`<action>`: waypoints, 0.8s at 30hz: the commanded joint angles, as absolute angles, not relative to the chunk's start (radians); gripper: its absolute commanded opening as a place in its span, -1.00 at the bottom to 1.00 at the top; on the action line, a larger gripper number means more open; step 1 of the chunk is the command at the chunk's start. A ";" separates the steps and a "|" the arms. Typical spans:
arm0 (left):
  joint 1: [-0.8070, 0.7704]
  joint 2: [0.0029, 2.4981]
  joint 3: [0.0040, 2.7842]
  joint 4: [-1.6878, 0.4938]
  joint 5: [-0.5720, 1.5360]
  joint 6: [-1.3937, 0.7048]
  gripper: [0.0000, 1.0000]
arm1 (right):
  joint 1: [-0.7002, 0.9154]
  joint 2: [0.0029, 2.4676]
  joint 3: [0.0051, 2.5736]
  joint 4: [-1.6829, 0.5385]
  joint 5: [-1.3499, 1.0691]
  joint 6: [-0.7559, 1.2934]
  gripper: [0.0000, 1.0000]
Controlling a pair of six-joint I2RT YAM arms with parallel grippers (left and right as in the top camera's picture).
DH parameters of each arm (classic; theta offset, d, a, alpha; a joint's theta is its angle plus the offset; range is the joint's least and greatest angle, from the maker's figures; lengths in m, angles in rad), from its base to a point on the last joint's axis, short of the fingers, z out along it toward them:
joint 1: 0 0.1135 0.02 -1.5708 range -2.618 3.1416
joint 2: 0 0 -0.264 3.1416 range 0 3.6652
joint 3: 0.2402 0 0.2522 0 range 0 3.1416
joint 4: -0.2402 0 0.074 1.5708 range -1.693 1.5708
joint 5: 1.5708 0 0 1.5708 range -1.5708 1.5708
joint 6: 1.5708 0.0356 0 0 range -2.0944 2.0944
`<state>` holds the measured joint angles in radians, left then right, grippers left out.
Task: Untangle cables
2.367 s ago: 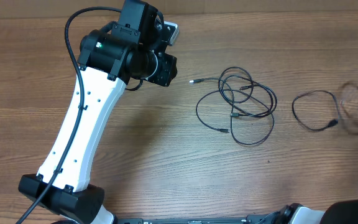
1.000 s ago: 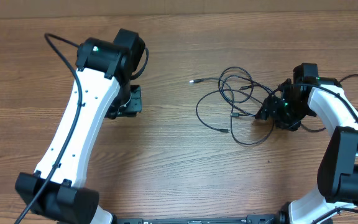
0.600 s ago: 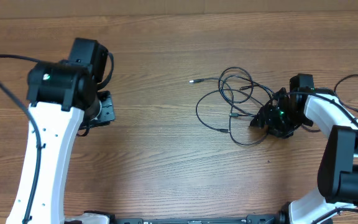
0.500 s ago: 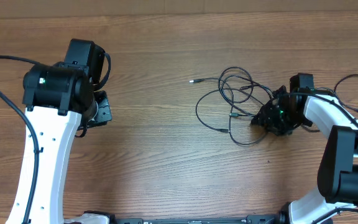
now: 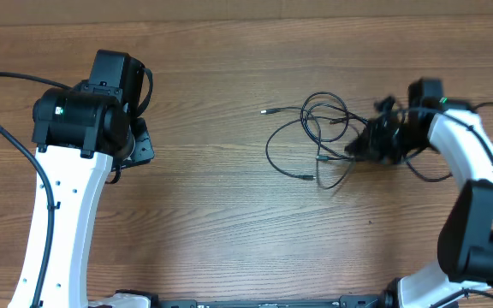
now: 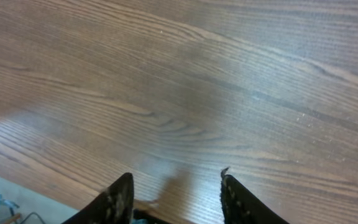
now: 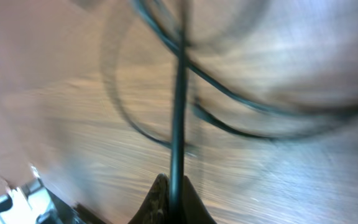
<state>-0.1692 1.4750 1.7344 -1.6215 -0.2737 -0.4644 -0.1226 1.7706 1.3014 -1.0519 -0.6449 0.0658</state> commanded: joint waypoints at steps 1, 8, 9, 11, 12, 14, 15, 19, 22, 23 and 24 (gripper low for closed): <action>-0.164 1.472 1.729 -1.610 -0.288 -0.476 -0.03 | -0.117 1.668 1.514 -1.071 -0.740 0.043 -0.92; -0.164 1.472 1.729 -1.592 -0.287 -0.476 0.03 | -0.117 1.643 1.940 -1.053 -0.791 0.081 -0.92; -0.164 1.472 1.729 -1.589 -0.287 -0.476 0.03 | -0.117 1.643 1.997 -1.052 -0.796 0.091 -0.92; -0.164 1.472 1.729 -1.584 -0.287 -0.476 0.04 | -0.117 1.643 2.114 -1.050 -0.827 0.105 -0.93; -0.164 1.472 1.729 -1.576 -0.282 -0.476 0.06 | -0.117 1.643 2.176 -1.042 -0.864 0.105 -0.92; -0.164 1.472 1.729 -1.557 -0.260 -0.476 0.09 | -0.117 1.643 2.249 -1.025 -0.928 0.109 -0.92; -0.164 1.472 1.729 -1.543 -0.243 -0.476 0.11 | -0.117 1.643 2.276 -1.014 -0.955 0.117 -0.92; -0.164 1.473 1.729 -1.484 -0.183 -0.474 0.19 | -0.117 1.643 2.345 -0.943 -0.982 0.191 -0.92; -0.164 1.478 1.729 -1.448 -0.144 -0.468 0.22 | -0.119 1.642 2.358 -0.796 -0.964 0.224 -0.92; -0.164 1.480 1.729 -1.447 -0.139 -0.468 0.23 | -0.120 1.642 2.358 -0.761 -0.929 0.242 -0.92; -0.164 1.484 1.729 -1.448 -0.137 -0.467 0.22 | -0.120 1.643 2.358 -0.741 -0.893 0.243 -0.93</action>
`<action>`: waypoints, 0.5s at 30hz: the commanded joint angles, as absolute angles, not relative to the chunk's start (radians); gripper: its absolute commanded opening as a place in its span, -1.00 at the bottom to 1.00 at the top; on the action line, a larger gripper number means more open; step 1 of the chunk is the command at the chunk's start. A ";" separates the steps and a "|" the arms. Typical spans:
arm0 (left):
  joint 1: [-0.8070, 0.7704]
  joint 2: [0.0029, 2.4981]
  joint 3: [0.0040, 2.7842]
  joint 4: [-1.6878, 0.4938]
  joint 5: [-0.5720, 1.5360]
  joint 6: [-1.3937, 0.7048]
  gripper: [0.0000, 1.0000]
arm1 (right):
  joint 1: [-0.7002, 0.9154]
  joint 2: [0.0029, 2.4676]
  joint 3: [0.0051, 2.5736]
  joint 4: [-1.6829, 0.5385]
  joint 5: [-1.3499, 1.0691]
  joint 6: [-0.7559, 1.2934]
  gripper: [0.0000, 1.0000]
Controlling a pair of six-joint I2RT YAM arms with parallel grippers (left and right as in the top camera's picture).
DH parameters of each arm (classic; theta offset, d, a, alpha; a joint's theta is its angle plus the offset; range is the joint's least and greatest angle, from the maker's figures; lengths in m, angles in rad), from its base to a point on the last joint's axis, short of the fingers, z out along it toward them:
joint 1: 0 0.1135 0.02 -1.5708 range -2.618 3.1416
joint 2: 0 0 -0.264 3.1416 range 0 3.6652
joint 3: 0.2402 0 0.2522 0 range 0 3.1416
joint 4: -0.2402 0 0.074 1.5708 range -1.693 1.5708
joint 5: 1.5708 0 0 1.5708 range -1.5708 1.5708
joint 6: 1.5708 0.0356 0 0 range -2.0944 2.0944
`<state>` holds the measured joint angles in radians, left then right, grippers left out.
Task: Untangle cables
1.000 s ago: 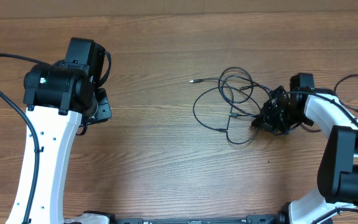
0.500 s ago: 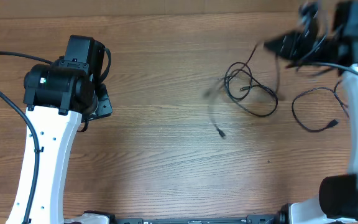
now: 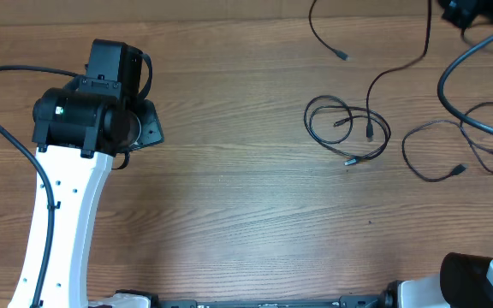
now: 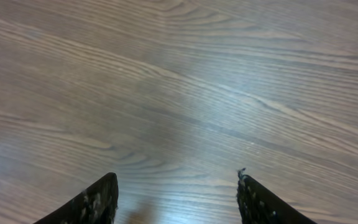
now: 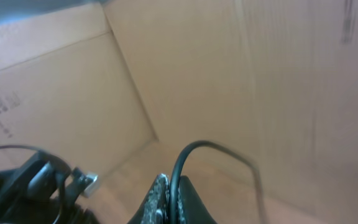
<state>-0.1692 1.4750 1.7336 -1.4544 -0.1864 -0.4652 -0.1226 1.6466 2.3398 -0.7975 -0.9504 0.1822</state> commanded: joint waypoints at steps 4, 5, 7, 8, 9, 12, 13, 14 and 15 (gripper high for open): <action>-0.164 1.499 1.729 -1.469 -0.137 -0.468 0.22 | -0.120 1.643 2.357 -0.784 -0.532 0.233 -0.92; -0.164 1.504 1.729 -1.471 -0.137 -0.467 0.21 | -0.120 1.644 2.357 -0.811 -0.436 0.223 -0.92; -0.164 1.509 1.728 -1.473 -0.137 -0.467 0.22 | -0.128 1.644 2.357 -0.871 -0.240 0.201 -0.92; -0.164 1.510 1.729 -1.473 -0.137 -0.466 0.22 | -0.132 1.645 2.357 -0.888 -0.183 0.201 -0.92; -0.164 1.512 1.728 -1.473 -0.137 -0.463 0.21 | -0.142 1.647 2.357 -0.915 -0.100 0.201 -0.92; -0.164 1.512 1.728 -1.472 -0.138 -0.458 0.21 | -0.192 1.659 2.357 -0.976 0.071 0.201 -0.93; -0.164 1.512 1.729 -1.471 -0.138 -0.455 0.22 | -0.213 1.663 2.357 -0.994 0.107 0.201 -0.92; -0.164 1.512 1.728 -1.471 -0.137 -0.453 0.22 | -0.236 1.670 2.357 -1.010 0.135 0.202 -0.93; -0.164 1.512 1.728 -1.471 -0.138 -0.452 0.22 | -0.257 1.676 2.357 -1.024 0.149 0.202 -0.93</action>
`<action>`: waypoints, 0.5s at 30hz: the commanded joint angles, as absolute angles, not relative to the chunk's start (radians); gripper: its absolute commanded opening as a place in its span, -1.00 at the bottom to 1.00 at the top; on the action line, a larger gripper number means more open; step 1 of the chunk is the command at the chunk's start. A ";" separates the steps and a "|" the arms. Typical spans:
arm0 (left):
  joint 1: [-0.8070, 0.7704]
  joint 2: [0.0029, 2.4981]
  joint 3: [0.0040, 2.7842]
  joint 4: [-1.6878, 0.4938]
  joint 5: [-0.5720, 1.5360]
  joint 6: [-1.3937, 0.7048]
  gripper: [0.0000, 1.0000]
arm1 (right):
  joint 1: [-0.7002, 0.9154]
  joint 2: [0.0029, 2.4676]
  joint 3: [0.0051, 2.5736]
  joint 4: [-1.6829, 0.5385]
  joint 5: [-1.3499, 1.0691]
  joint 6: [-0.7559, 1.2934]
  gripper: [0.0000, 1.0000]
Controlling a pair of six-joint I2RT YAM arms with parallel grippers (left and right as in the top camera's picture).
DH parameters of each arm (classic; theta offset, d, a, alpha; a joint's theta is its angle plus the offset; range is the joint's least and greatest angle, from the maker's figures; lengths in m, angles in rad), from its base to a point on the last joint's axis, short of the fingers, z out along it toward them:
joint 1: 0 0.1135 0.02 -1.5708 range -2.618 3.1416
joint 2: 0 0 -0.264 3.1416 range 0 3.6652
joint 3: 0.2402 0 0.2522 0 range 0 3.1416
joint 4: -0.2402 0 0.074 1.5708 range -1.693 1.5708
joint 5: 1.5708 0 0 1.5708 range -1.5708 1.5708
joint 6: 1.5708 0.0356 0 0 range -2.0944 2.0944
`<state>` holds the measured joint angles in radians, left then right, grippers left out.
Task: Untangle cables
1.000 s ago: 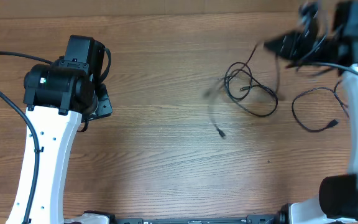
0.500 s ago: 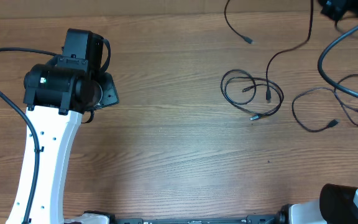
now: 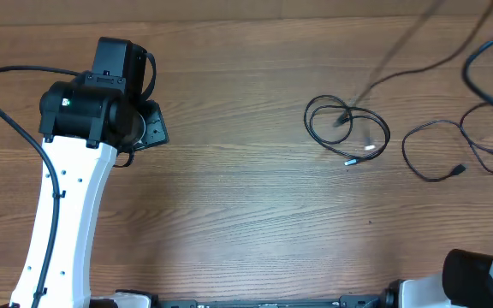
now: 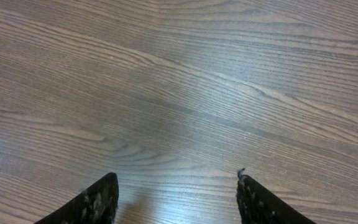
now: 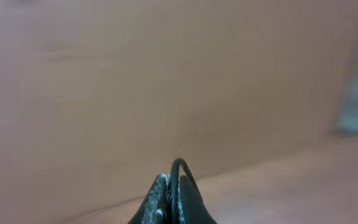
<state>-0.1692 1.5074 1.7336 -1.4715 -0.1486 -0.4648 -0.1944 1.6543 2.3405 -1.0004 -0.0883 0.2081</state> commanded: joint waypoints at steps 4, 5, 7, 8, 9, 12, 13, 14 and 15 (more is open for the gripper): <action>-0.164 1.512 1.728 -1.473 -0.137 -0.452 0.21 | -0.354 1.716 2.357 -1.084 0.157 0.210 -0.92; -0.164 1.512 1.728 -1.473 -0.137 -0.452 0.21 | -0.376 1.730 2.357 -1.098 0.157 0.210 -0.92; -0.164 1.512 1.729 -1.473 -0.137 -0.452 0.22 | -0.430 1.769 2.357 -1.134 0.158 0.210 -0.93; -0.164 1.512 1.728 -1.473 -0.136 -0.452 0.22 | -0.443 1.781 2.357 -1.141 0.158 0.210 -0.93; -0.164 1.512 1.729 -1.473 -0.136 -0.452 0.22 | -0.468 1.802 2.356 -1.156 0.158 0.218 -0.92; -0.164 1.512 1.728 -1.475 -0.136 -0.452 0.21 | -0.519 1.842 2.355 -1.177 0.157 0.271 -0.92; -0.164 1.512 1.728 -1.477 -0.136 -0.452 0.22 | -0.528 1.850 2.355 -1.183 0.157 0.286 -0.93; -0.164 1.512 1.728 -1.479 -0.136 -0.452 0.21 | -0.540 1.863 2.355 -1.191 0.156 0.299 -0.92; -0.164 1.512 1.728 -1.480 -0.136 -0.453 0.22 | -0.547 1.874 2.355 -1.198 0.157 0.311 -0.92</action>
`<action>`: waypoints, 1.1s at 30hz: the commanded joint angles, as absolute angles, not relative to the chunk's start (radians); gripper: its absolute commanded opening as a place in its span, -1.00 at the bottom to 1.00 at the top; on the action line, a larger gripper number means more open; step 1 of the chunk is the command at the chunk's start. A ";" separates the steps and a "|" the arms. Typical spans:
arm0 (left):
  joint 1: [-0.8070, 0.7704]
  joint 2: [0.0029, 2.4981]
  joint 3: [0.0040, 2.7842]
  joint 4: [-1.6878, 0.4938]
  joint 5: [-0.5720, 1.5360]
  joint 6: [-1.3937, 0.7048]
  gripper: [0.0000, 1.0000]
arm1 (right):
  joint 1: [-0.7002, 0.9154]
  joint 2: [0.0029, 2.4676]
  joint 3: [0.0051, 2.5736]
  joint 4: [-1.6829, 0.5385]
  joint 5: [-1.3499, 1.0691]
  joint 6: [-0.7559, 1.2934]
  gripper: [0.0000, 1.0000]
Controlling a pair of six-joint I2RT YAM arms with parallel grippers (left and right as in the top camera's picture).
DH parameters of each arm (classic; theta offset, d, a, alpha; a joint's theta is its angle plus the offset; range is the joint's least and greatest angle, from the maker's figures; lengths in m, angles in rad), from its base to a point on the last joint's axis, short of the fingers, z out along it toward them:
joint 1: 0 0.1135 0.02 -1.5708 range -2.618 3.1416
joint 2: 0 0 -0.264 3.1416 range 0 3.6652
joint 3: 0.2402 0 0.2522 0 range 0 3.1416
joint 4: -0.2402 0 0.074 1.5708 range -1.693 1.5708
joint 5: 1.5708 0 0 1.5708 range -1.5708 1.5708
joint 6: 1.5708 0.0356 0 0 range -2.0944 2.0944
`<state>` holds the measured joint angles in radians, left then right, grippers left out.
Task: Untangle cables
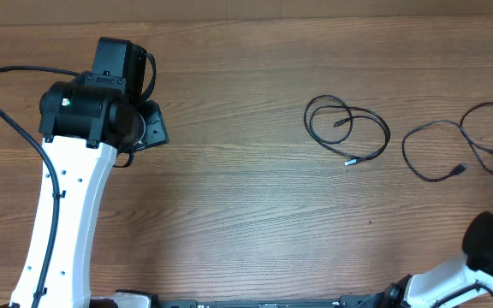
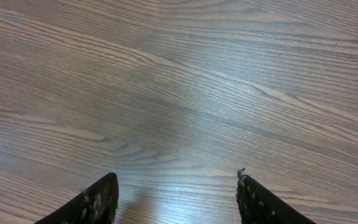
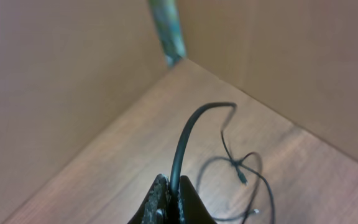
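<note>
Two thin black cables lie apart on the wooden table. One is a coiled loop at centre right; the other sprawls further right and runs off the right edge. In the right wrist view my right gripper is shut on a black cable that arcs up from the jaws and drops to a small tangle on the wood below. The right gripper is outside the overhead view. My left gripper stands open over bare wood at the far left, nothing between its fingers.
Brown cardboard walls meet behind the table corner in the right wrist view. The right arm's base sits at the lower right edge, and the left arm runs up the left side with its own thick black lead.
The blurred cable stretched towards the top right of the overhead view is gone from there. The right wrist camera now looks down at the table corner instead of a cardboard wall. The left arm is unchanged.
My right gripper was shut on a cable in one tangle at centre right. Then it was up at the top right corner with that cable hanging, and the tangle had split into two groups. Later it was out of the overhead view, still holding. The left gripper stood slightly wider.
</note>
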<state>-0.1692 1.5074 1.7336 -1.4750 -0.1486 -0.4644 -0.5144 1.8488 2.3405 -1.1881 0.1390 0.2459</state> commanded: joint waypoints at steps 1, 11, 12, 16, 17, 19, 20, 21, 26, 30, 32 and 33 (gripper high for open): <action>-0.164 1.512 1.728 -1.480 -0.136 -0.452 0.22 | -0.551 1.881 2.355 -1.203 0.155 0.311 -0.92; -0.164 1.512 1.728 -1.481 -0.136 -0.453 0.21 | -0.549 1.930 2.312 -1.251 0.078 0.311 -0.14; -0.164 1.512 1.728 -1.481 -0.136 -0.452 0.21 | -0.549 1.930 2.312 -1.260 0.076 0.311 0.06; -0.164 1.512 1.728 -1.482 -0.136 -0.452 0.21 | -0.549 1.931 2.312 -1.271 0.076 0.311 0.47; -0.164 1.512 1.729 -1.482 -0.136 -0.452 0.21 | -0.549 1.931 2.312 -1.274 0.073 0.311 0.50; -0.164 1.512 1.728 -1.482 -0.137 -0.452 0.21 | -0.548 1.931 2.312 -1.278 0.033 0.311 0.54; -0.164 1.512 1.729 -1.482 -0.137 -0.452 0.21 | -0.546 1.931 2.312 -1.280 -0.004 0.310 0.57; -0.164 1.512 1.729 -1.482 -0.137 -0.452 0.21 | -0.544 1.931 2.312 -1.282 -0.052 0.305 0.59; -0.164 1.512 1.728 -1.481 -0.137 -0.452 0.22 | -0.505 1.931 2.312 -1.320 -0.300 0.165 0.67; -0.164 1.512 1.728 -1.481 -0.137 -0.452 0.26 | -0.424 1.932 2.311 -1.432 -0.309 0.071 0.82; -0.164 1.512 1.728 -1.481 -0.137 -0.452 0.28 | -0.367 1.937 2.310 -1.491 -0.309 0.020 0.85; -0.164 1.512 1.728 -1.480 -0.137 -0.452 0.29 | -0.340 1.941 2.310 -1.514 -0.308 0.004 0.85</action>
